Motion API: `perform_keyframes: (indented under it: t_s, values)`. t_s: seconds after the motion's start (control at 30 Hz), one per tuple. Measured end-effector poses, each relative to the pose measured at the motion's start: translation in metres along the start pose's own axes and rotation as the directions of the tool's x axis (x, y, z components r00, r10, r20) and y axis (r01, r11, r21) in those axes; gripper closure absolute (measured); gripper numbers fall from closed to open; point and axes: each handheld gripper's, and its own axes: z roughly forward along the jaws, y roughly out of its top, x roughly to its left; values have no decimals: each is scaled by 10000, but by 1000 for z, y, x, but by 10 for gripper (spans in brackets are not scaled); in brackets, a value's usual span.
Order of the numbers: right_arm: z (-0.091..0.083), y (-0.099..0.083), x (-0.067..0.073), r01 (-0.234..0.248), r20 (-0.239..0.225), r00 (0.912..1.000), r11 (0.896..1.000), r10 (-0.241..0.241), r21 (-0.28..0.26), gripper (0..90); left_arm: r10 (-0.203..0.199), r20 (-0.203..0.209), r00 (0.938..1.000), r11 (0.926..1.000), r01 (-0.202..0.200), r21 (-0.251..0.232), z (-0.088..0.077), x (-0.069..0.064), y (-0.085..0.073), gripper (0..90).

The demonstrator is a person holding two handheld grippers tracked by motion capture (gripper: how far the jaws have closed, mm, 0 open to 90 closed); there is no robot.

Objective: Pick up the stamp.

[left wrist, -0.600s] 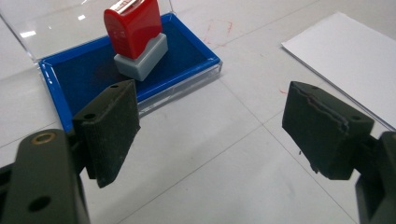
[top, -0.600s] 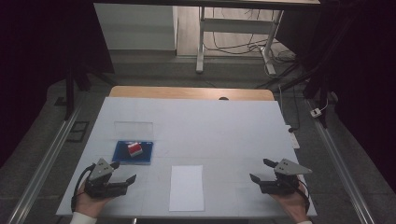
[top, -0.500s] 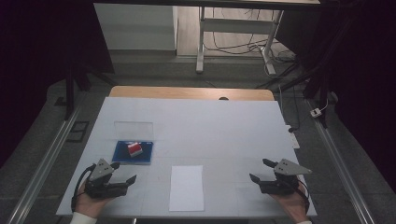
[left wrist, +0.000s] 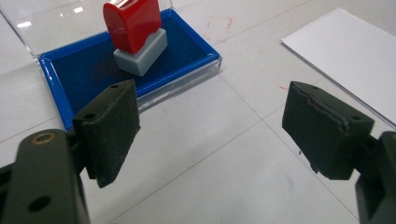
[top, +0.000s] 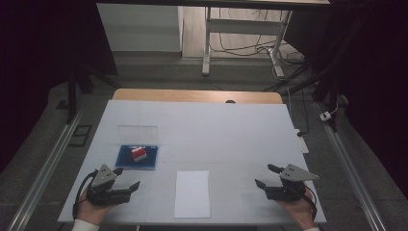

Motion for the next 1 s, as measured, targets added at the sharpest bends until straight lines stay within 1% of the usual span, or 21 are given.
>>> perform_keyframes:
  t_s: [0.07, 0.23, 0.27, 0.3, 0.37, 0.47, 0.5, 0.57, 0.73, 0.77, 0.83, 0.87, 0.9, 0.93, 1.0]
  values:
    - [1, 0, 0, 49, -6, 10000, 10000, -49, -3, 248, -7, -26, 10000, 10000, 7, 3, -1, 0, -1, 194]
    - [4, 0, 1, -18, -59, 10000, 10000, 18, -35, 252, 32, -108, 9999, 10000, -31, 52, -2, 0, 0, 197]
    - [5, 0, 2, -44, -107, 9999, 9999, 43, -98, 252, 34, -99, 9999, 10000, -33, 28, -3, -1, 1, 198]
    - [5, 0, 2, 16, -132, 9999, 10000, -16, -34, 252, 47, -114, 9999, 10000, -47, 21, -3, -1, 2, 199]
    - [5, -1, 2, 38, -100, 9999, 10000, -38, -10, 252, 120, -79, 9999, 9999, -120, 14, -4, -2, 6, 201]
    - [3, -1, 1, -96, 30, 9999, 9999, 96, -37, 252, 215, 18, 9998, 9997, -214, -90, -6, -5, 9, 204]
    - [3, -1, 1, -158, -53, 9999, 9998, 158, -143, 254, 217, 47, 9998, 9998, -217, -49, -6, -6, 10, 206]
    - [2, 0, 1, -126, 13, 9999, 9998, 126, -152, 255, 370, 84, 9993, 9992, -371, 134, -4, -7, 11, 206]
    - [3, -1, 1, -184, -52, 9998, 9997, 183, -135, 255, 428, 84, 9990, 9989, -430, 159, -4, -8, 17, 212]
    - [4, -1, 1, -218, -81, 9997, 9996, 217, -152, 255, 487, 61, 9988, 9987, -488, 124, -6, -7, 20, 216]
    - [4, -1, 2, -230, -35, 9997, 9997, 230, -96, 256, 505, 57, 9987, 9987, -506, 96, -7, -6, 22, 221]
    - [4, -1, 2, -221, -17, 9998, 9997, 221, -72, 257, 505, 81, 9987, 9987, -506, 112, -7, -5, 23, 225]
    - [4, -1, 2, -238, -57, 9997, 9997, 238, -102, 257, 571, 34, 9984, 9981, -572, 236, -8, -1, 29, 228]
    - [4, -1, 2, -244, -13, 9997, 9997, 244, -74, 257, 571, 34, 9984, 9981, -572, 236, -8, -1, 29, 229]
    - [5, -2, 2, -259, -53, 9997, 9996, 259, -59, 258, 628, -27, 9980, 9977, -627, 265, -9, 3, 34, 235]
